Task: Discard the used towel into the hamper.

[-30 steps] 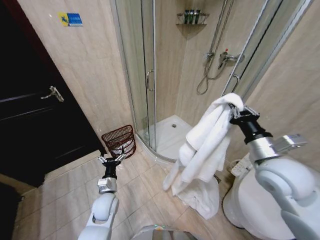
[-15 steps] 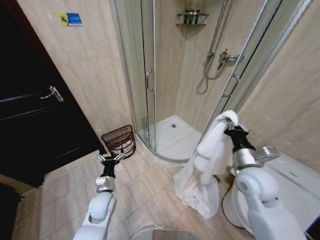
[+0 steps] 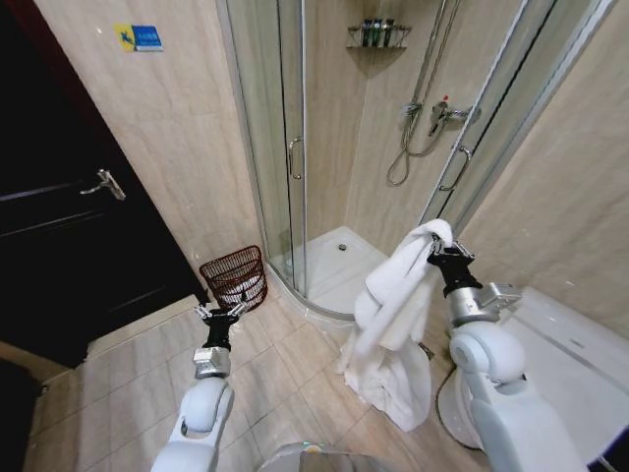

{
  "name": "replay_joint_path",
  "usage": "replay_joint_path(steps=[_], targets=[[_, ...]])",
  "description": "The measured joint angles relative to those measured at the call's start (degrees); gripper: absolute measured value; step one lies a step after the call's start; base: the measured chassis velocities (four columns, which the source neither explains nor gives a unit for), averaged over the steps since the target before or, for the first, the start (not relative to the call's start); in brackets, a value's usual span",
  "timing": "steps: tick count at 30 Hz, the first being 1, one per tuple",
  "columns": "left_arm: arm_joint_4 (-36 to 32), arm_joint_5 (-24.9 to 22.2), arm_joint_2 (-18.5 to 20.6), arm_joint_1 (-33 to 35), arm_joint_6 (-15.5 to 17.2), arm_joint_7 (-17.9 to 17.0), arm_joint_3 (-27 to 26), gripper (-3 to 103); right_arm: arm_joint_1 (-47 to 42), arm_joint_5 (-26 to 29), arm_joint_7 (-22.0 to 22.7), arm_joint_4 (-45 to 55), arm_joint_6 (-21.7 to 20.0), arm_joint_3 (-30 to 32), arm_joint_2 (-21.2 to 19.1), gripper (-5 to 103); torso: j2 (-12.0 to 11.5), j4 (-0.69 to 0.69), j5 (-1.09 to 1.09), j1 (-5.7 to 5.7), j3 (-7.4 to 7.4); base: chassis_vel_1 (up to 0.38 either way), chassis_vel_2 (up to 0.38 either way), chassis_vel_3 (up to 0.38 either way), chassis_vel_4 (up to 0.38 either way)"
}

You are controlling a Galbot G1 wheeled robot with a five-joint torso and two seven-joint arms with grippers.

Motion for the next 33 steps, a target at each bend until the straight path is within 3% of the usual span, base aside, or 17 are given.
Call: replay_joint_path(steps=[33], targets=[[-1.8,-0.2,-0.5,1.2,0.6,1.3,-1.2,100,-3.7,1.2,-0.1,4.6,0.7,0.7,-1.6,3,0.0,0.01,0.0,0.0,0.0,0.04,0.038,0.036,0.039]])
